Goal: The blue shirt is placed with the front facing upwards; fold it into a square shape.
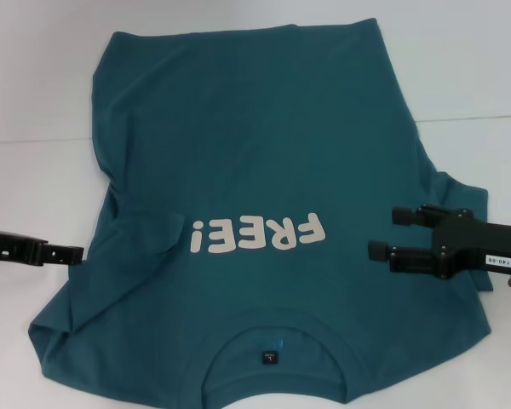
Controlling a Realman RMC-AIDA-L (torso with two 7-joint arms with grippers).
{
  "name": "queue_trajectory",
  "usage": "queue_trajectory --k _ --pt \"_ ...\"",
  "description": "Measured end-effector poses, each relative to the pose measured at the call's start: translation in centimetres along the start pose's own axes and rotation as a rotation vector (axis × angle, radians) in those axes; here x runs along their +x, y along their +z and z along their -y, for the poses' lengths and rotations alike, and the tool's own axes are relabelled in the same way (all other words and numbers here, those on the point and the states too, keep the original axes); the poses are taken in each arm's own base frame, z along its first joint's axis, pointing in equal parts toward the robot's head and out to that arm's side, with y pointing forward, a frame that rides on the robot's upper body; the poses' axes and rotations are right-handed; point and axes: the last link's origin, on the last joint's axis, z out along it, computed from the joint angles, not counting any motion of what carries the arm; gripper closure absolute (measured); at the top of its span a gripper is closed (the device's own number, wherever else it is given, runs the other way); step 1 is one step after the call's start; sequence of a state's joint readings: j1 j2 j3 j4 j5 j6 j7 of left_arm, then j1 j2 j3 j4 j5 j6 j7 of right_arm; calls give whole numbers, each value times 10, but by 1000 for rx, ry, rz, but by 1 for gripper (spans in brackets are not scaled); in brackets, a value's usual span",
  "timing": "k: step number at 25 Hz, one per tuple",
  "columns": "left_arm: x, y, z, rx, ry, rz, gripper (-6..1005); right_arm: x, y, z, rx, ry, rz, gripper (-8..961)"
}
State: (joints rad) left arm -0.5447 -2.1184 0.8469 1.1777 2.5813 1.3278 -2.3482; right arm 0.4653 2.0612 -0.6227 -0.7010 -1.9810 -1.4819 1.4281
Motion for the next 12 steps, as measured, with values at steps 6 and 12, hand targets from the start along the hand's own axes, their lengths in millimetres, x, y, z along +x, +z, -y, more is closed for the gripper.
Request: queue_trajectory --k 6,12 --pt "-7 12 6 -20 -35 19 172 0 1 0 -2 -1 -1 44" --pt "-10 26 0 -18 -14 9 171 0 2 -1 -7 -2 -1 44"
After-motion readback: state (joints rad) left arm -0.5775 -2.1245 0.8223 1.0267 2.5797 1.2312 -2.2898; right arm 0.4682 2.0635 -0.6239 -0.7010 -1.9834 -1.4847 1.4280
